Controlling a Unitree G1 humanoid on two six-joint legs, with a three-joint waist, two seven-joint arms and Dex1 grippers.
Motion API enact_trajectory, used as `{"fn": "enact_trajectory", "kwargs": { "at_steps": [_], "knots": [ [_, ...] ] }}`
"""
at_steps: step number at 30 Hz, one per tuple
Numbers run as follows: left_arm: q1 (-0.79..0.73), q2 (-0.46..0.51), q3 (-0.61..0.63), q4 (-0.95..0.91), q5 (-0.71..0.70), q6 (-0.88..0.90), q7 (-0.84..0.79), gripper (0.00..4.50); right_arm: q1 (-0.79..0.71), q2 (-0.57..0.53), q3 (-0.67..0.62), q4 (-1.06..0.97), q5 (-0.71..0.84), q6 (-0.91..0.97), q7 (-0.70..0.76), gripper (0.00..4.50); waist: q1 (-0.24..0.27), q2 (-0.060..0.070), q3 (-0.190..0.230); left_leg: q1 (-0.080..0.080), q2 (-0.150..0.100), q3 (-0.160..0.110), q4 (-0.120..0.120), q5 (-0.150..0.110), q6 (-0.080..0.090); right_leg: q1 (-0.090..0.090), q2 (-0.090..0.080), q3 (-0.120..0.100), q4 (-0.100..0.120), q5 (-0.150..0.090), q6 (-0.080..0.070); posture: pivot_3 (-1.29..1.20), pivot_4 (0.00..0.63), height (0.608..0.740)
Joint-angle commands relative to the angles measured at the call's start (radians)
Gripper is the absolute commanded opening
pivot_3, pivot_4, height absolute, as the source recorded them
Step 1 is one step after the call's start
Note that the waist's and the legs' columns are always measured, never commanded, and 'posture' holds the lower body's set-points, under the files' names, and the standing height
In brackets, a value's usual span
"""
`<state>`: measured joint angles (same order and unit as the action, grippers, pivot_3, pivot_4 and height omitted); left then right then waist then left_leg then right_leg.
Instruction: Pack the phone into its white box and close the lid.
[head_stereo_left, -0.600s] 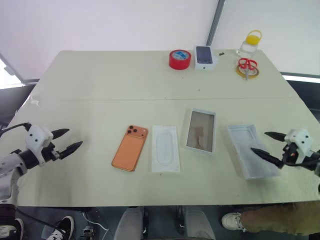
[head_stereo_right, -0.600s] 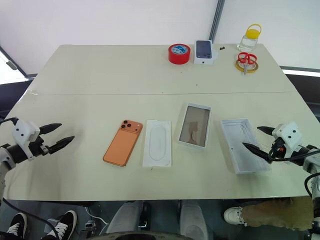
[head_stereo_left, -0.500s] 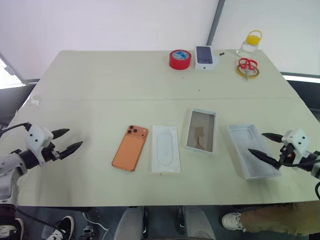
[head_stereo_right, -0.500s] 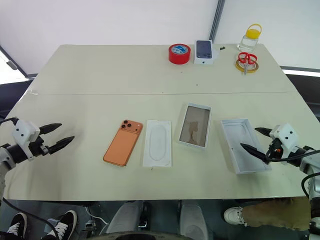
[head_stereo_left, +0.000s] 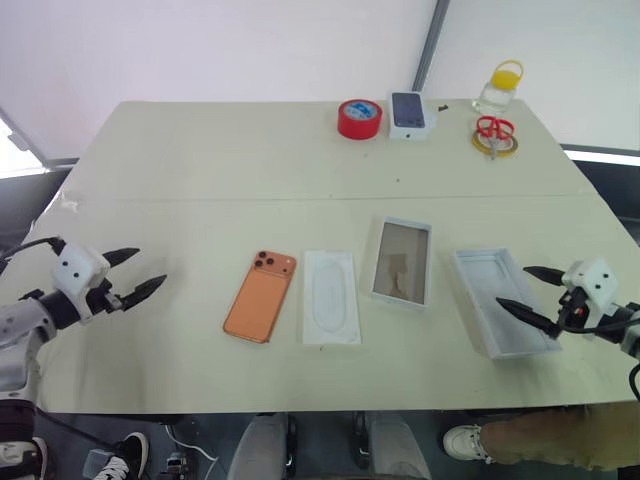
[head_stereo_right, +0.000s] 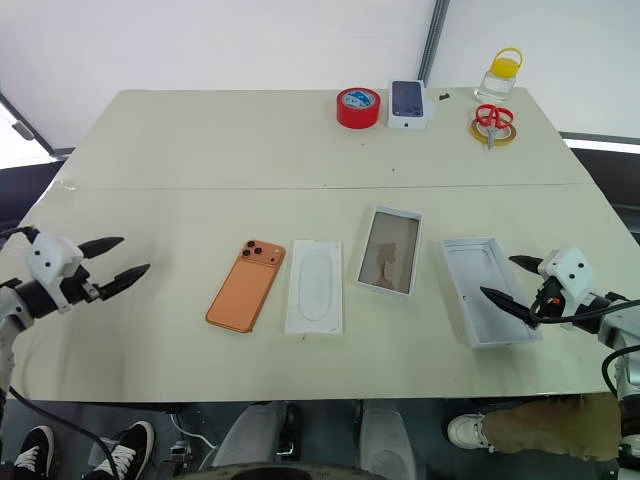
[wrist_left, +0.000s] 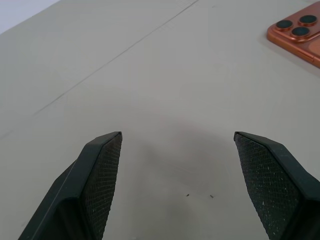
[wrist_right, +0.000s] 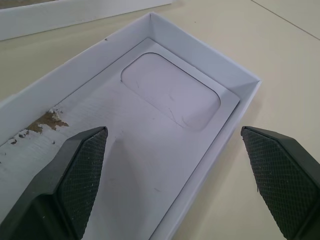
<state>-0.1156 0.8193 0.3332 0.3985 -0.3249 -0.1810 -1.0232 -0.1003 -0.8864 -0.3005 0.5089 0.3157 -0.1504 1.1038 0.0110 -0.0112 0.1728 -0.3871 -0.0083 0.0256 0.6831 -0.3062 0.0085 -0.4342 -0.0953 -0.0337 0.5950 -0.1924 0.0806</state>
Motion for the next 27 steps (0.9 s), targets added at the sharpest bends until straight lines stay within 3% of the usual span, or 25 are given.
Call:
{"fn": "enact_trajectory", "kwargs": {
  "at_steps": [1,8,16,18,20,23,27],
  "knots": [
    [-0.010,0.004,0.017,-0.015,-0.011,-0.025,-0.003,3.75,0.000,-0.010,-0.015,-0.038,0.001,-0.001,-0.005,4.46,0.000,0.000,0.000,0.000,0.000,0.000,0.000,0.000,0.000,0.000,0.000,0.000,0.000,0.000,0.000,0.00,0.150,0.740],
    [-0.002,-0.012,0.004,-0.051,0.001,-0.073,-0.004,3.75,-0.013,-0.007,-0.005,-0.043,-0.006,0.004,-0.009,4.46,0.001,0.000,0.000,0.000,0.000,0.000,0.000,0.000,0.000,0.000,0.000,0.000,0.000,0.000,0.000,0.00,0.150,0.740],
    [0.024,-0.028,-0.034,-0.186,0.059,0.040,0.092,3.75,-0.031,-0.005,0.024,-0.139,0.006,0.047,0.008,4.46,0.000,0.000,0.000,0.001,0.000,0.000,0.000,0.000,0.000,0.001,0.000,0.000,0.000,0.002,0.003,0.00,0.150,0.740],
    [0.032,-0.009,-0.066,-0.246,0.032,0.155,0.065,3.75,-0.024,0.002,0.036,-0.219,0.014,0.072,0.008,4.46,0.000,0.000,0.000,0.001,0.000,0.000,0.000,0.000,0.000,0.001,0.001,0.000,0.001,0.002,0.003,0.00,0.150,0.740],
    [0.022,0.010,-0.109,-0.337,-0.045,0.425,0.055,3.75,-0.009,0.005,0.063,-0.338,0.017,0.104,0.007,4.46,0.000,0.000,0.000,0.001,0.000,0.000,0.000,0.000,0.000,0.001,0.001,0.000,0.001,0.002,0.003,0.00,0.150,0.740],
    [-0.004,0.007,-0.131,-0.495,-0.172,0.675,0.071,3.75,0.007,0.002,0.095,-0.461,0.019,0.151,0.007,4.46,0.002,0.000,0.000,0.001,0.000,0.000,0.000,0.000,0.000,0.001,0.001,0.001,0.001,0.002,0.004,0.00,0.150,0.740],
    [-0.079,-0.044,-0.172,-0.616,-0.293,0.951,0.155,3.75,-0.011,-0.005,0.141,-0.552,0.013,0.184,0.020,4.46,0.003,-0.001,0.000,0.001,0.000,-0.001,0.002,0.000,0.000,0.002,0.001,0.000,0.001,0.002,0.004,0.00,0.150,0.740]
  ]
}}
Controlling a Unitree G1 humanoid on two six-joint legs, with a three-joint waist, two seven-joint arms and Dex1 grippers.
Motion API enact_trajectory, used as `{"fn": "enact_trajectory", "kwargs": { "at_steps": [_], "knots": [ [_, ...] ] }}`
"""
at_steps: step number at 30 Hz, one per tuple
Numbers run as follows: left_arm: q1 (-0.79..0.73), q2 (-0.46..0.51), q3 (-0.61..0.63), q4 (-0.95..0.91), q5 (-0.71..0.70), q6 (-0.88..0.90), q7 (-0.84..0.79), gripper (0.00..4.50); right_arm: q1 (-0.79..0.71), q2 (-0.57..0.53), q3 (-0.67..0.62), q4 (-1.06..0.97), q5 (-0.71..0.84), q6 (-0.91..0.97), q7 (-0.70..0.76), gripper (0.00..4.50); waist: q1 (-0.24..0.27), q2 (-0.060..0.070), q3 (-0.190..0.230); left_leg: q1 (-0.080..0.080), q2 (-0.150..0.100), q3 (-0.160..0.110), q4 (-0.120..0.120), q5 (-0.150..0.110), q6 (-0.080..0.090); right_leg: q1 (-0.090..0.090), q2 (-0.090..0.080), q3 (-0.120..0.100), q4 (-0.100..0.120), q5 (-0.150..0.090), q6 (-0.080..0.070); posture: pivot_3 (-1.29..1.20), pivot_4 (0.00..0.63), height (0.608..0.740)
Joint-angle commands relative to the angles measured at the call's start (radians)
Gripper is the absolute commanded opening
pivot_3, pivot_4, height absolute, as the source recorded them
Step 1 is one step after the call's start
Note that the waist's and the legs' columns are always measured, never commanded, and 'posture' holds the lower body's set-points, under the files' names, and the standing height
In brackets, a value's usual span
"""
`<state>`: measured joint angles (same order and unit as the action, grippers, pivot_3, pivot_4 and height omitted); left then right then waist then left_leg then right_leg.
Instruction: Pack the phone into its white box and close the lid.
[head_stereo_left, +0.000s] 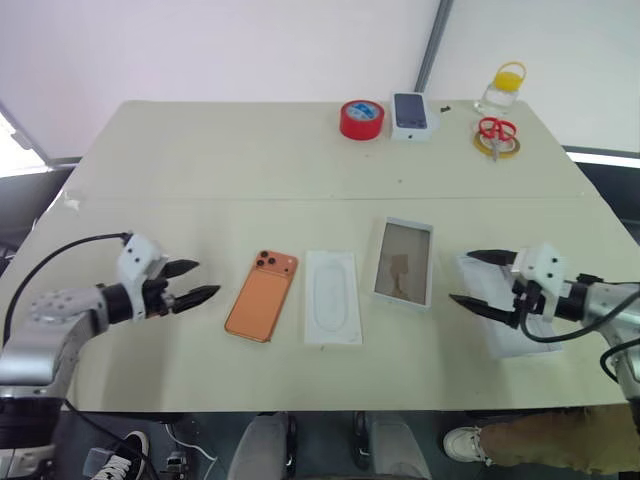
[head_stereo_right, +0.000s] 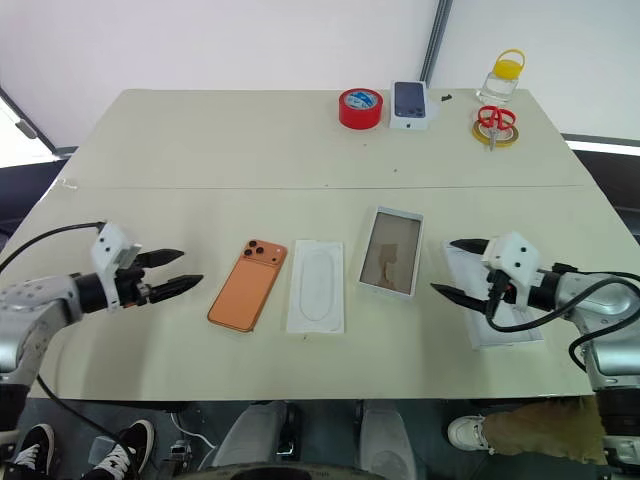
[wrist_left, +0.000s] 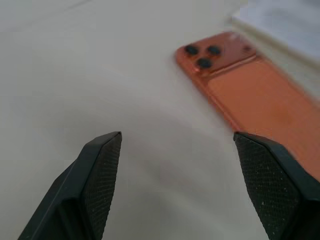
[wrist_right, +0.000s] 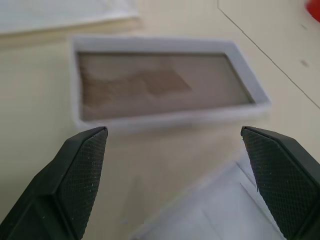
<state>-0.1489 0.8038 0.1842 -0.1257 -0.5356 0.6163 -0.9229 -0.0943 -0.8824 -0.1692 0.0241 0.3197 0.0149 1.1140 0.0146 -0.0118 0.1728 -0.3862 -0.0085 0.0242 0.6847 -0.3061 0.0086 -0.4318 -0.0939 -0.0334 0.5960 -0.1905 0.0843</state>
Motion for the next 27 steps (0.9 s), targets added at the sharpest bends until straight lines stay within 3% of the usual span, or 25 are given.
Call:
{"fn": "enact_trajectory", "kwargs": {
  "at_steps": [1,8,12,16,22,27],
  "knots": [
    [-0.058,-0.042,-0.035,-0.110,-0.089,0.183,0.073,3.75,-0.023,-0.008,0.018,-0.080,0.008,0.024,0.011,4.46,-0.002,0.000,0.000,0.001,0.000,0.000,0.000,0.000,0.000,0.001,0.000,0.000,0.000,0.000,0.000,0.00,0.150,0.740],
    [-0.200,-0.244,-0.096,-0.112,-0.201,0.487,0.246,3.75,-0.184,0.060,0.140,-0.044,-0.032,0.032,0.012,4.46,-0.007,-0.001,0.001,0.005,0.001,0.000,0.000,0.000,0.000,0.004,0.003,0.001,0.000,0.000,0.000,0.00,0.150,0.740],
    [-0.235,-0.232,-0.121,-0.132,-0.257,0.623,0.236,3.75,-0.218,0.066,0.148,0.001,-0.050,0.010,0.017,4.46,-0.004,-0.001,0.001,0.006,0.001,-0.001,0.000,0.000,0.000,0.004,0.004,0.001,0.001,0.000,0.000,0.00,0.150,0.740],
    [-0.228,-0.215,-0.178,-0.170,-0.247,0.634,0.235,3.75,-0.210,0.066,0.143,0.033,-0.061,-0.018,0.019,4.46,-0.002,-0.001,0.001,0.006,0.001,0.000,-0.001,0.000,0.000,0.004,0.004,0.002,0.000,-0.001,-0.001,0.00,0.150,0.740],
    [-0.257,-0.294,-0.207,-0.113,-0.234,0.702,0.304,3.75,-0.195,0.076,0.143,0.044,-0.079,-0.046,0.001,4.46,-0.003,-0.001,0.001,0.007,0.001,0.000,-0.001,0.000,0.000,0.005,0.004,0.003,0.000,-0.002,-0.003,0.00,0.150,0.740],
    [-0.266,-0.408,-0.147,-0.013,-0.243,0.758,0.387,3.75,-0.189,0.076,0.134,0.033,-0.084,-0.054,-0.017,4.46,-0.004,-0.001,0.001,0.010,0.001,0.000,-0.001,0.000,0.000,0.008,0.004,0.004,0.000,-0.002,-0.003,0.00,0.150,0.740]
  ]
}}
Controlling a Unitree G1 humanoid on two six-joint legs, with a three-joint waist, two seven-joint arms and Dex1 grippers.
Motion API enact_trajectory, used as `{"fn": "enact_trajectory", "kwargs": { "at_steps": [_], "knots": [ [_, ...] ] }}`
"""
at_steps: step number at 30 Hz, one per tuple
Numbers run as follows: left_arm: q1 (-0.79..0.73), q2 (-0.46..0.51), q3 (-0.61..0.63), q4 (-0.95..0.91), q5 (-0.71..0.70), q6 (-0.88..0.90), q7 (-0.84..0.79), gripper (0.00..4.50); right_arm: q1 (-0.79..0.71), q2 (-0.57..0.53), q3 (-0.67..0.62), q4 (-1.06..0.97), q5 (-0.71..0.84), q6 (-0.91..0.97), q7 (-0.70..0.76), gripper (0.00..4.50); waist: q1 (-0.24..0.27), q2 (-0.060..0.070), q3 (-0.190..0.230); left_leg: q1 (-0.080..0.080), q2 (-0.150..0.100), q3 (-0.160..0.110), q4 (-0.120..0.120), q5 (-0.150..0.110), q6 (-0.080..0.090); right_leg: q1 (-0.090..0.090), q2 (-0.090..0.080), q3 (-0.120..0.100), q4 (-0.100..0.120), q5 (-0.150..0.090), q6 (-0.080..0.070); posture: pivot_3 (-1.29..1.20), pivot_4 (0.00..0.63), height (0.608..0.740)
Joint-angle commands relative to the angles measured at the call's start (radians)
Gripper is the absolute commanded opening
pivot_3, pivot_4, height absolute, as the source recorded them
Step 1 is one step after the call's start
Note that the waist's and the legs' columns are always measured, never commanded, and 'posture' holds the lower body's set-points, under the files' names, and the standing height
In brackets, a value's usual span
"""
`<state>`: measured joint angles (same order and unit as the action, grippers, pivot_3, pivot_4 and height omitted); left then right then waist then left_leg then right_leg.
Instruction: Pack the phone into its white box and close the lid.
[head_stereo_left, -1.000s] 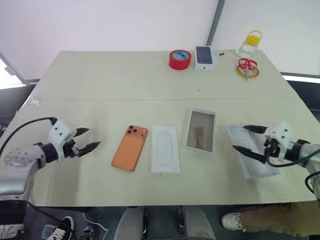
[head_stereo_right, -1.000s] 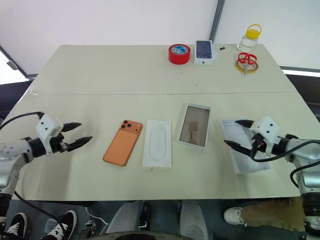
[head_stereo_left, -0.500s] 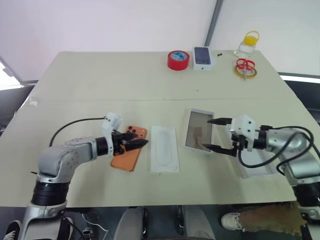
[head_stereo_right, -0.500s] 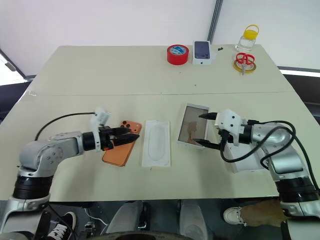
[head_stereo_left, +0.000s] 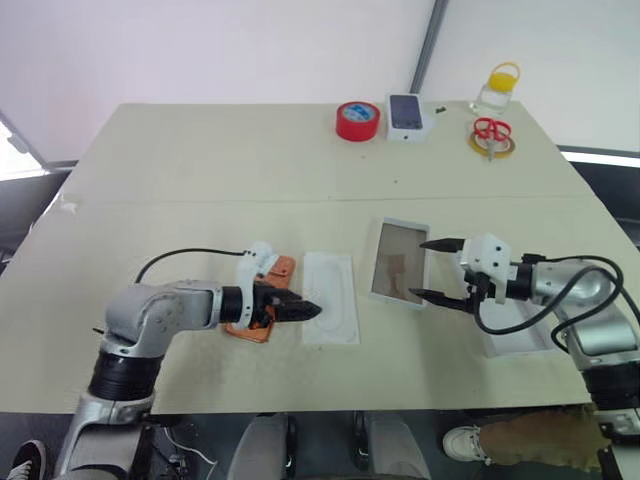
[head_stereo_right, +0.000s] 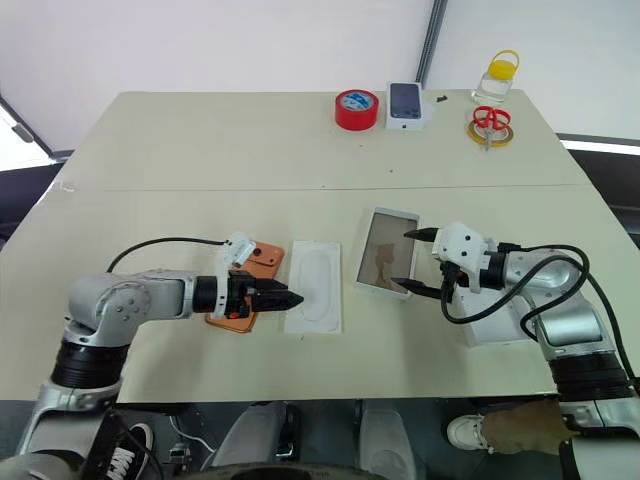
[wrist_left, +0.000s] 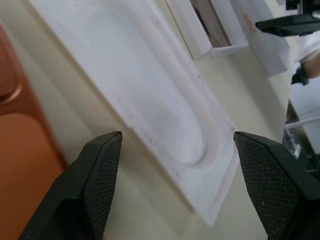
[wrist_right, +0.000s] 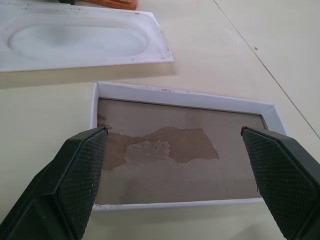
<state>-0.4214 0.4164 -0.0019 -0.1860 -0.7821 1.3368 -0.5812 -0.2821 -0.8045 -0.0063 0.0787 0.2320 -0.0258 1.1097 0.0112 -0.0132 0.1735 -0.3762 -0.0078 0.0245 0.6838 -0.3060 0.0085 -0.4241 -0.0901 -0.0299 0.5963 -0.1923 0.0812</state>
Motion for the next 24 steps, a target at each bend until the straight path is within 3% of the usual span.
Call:
{"fn": "enact_trajectory", "kwargs": {
  "at_steps": [1,5,6,9,13,14,24],
  "knots": [
    [0.004,-0.038,0.056,0.056,-0.008,0.049,0.050,3.75,0.000,-0.003,-0.030,-0.023,0.002,-0.016,-0.017,4.46,-0.001,0.000,0.000,0.001,0.000,0.000,0.000,0.000,0.000,0.001,0.000,0.000,0.000,0.000,0.000,0.00,0.150,0.740],
    [0.012,-0.077,0.073,0.084,0.009,0.041,0.084,3.75,0.006,-0.007,-0.031,-0.027,-0.003,-0.023,-0.024,4.46,0.000,0.000,-0.001,0.001,0.000,0.000,0.000,0.000,0.000,0.001,0.000,0.000,0.000,0.000,0.000,0.00,0.150,0.740],
    [0.020,-0.087,0.074,0.088,0.012,0.041,0.093,3.51,0.005,-0.006,-0.031,-0.027,-0.003,-0.024,-0.027,4.49,0.001,0.001,-0.001,0.001,0.000,0.000,0.000,0.000,0.000,0.002,0.000,0.000,0.000,0.000,0.000,0.00,0.150,0.740],
    [0.046,-0.109,0.063,0.092,0.024,0.039,0.123,2.46,0.001,-0.004,-0.031,-0.023,-0.007,-0.030,-0.033,4.50,0.000,0.000,-0.001,0.002,0.000,0.000,0.000,0.000,0.000,0.002,0.000,0.000,0.000,0.000,0.000,0.00,0.150,0.740],
    [0.052,-0.121,0.071,0.099,0.033,0.049,0.152,0.39,-0.003,-0.006,-0.030,-0.016,-0.009,-0.035,-0.032,4.50,0.002,0.001,-0.001,0.002,0.000,0.000,0.000,0.000,0.000,0.002,0.000,0.000,0.000,0.000,0.000,0.00,0.150,0.740],
    [0.051,-0.120,0.076,0.099,0.030,0.056,0.153,0.05,-0.004,-0.007,-0.031,-0.014,-0.009,-0.036,-0.031,4.50,0.002,0.002,-0.002,0.002,0.000,0.000,0.000,0.000,0.000,0.003,0.000,0.000,0.000,0.000,0.000,0.00,0.150,0.740],
    [-0.028,-0.203,0.302,0.128,-0.015,0.197,0.250,0.05,0.023,0.022,0.010,-0.124,0.047,0.062,-0.004,4.50,0.000,0.002,-0.002,0.003,0.000,0.000,0.000,0.000,0.000,0.004,0.000,0.000,0.000,0.000,0.000,0.00,0.150,0.740]
  ]
}}
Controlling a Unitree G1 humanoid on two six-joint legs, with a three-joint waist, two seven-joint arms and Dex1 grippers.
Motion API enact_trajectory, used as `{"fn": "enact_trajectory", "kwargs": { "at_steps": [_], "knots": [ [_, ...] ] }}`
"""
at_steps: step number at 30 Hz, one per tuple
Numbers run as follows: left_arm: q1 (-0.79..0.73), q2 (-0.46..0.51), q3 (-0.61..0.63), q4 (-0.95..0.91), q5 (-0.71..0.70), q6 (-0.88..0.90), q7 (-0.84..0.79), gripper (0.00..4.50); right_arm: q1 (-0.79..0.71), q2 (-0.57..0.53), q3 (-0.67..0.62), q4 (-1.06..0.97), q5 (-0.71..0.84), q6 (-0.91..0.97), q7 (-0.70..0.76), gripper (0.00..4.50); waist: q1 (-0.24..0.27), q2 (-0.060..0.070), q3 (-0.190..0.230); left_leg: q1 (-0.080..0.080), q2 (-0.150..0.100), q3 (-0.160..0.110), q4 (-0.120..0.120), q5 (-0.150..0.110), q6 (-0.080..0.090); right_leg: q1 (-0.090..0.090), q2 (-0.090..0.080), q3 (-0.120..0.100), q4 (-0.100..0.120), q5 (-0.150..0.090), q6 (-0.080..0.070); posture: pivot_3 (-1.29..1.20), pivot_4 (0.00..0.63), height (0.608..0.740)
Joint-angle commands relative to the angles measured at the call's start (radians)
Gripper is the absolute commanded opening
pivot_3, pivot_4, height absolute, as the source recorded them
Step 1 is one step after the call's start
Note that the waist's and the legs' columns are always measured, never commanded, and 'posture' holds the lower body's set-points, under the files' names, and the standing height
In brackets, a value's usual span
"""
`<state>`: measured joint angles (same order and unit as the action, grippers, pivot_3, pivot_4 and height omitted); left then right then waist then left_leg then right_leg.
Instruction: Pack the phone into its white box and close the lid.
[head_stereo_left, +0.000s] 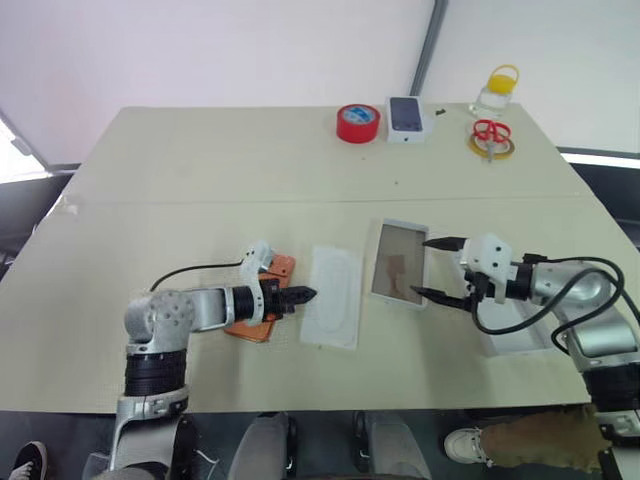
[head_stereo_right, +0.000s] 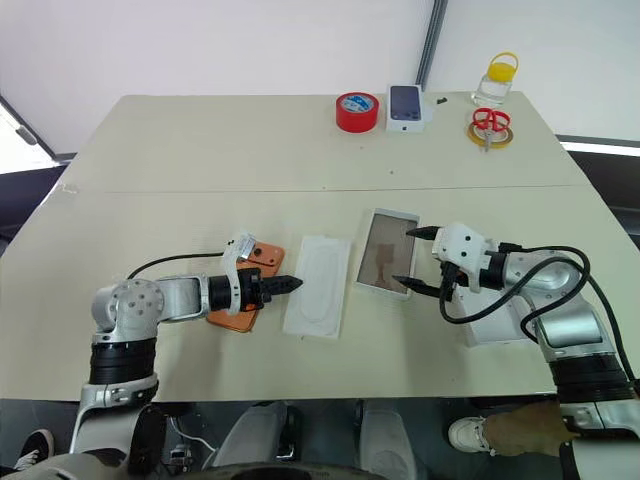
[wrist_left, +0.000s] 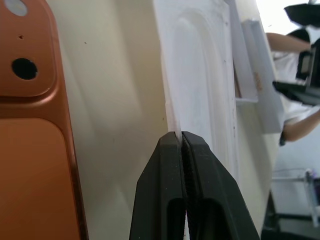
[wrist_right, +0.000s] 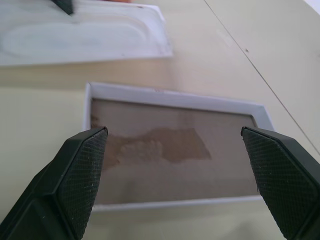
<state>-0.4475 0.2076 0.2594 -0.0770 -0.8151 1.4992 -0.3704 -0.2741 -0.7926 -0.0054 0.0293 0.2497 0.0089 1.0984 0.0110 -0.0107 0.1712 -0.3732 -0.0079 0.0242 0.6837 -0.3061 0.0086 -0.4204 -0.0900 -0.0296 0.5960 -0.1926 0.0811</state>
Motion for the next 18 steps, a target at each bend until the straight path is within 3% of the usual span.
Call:
{"fn": "enact_trajectory", "kwargs": {
  "at_steps": [1,4,11,14,18],
  "knots": [
    [-0.019,0.011,0.064,0.016,0.009,0.051,0.039,0.05,0.024,0.019,0.028,-0.094,0.021,0.036,0.007,4.50,0.000,0.000,0.000,0.000,0.000,0.000,0.000,0.000,0.000,0.000,0.000,0.000,0.000,0.000,0.000,0.00,0.150,0.740],
    [-0.079,0.008,0.146,0.021,-0.016,0.079,0.051,0.05,0.037,0.053,0.078,-0.121,-0.004,0.061,-0.009,4.50,-0.003,-0.002,0.001,0.000,0.001,-0.001,0.000,0.000,0.000,-0.001,0.001,0.000,0.000,0.000,0.001,0.00,0.150,0.740],
    [-0.129,0.001,0.197,0.019,-0.013,0.115,0.069,0.05,0.017,0.044,0.157,-0.033,-0.140,-0.006,-0.018,4.50,0.001,-0.003,0.002,-0.002,0.000,0.000,0.000,0.000,0.000,-0.002,0.000,0.000,0.000,0.001,0.001,0.00,0.150,0.740],
    [-0.128,-0.001,0.202,0.015,-0.002,0.107,0.075,0.00,0.002,0.040,0.153,-0.012,-0.139,0.006,-0.006,3.63,-0.001,-0.003,0.002,-0.002,0.000,0.000,0.000,0.000,0.000,-0.002,0.000,0.000,0.000,0.000,0.000,0.00,0.150,0.740],
    [-0.144,-0.014,0.225,0.016,-0.002,0.099,0.090,0.00,0.003,0.031,0.156,-0.009,-0.133,-0.002,0.018,1.66,0.000,-0.003,0.002,-0.002,0.000,0.000,0.000,0.000,0.000,-0.002,0.000,0.000,0.000,0.000,0.000,0.00,0.150,0.740]
  ]
}}
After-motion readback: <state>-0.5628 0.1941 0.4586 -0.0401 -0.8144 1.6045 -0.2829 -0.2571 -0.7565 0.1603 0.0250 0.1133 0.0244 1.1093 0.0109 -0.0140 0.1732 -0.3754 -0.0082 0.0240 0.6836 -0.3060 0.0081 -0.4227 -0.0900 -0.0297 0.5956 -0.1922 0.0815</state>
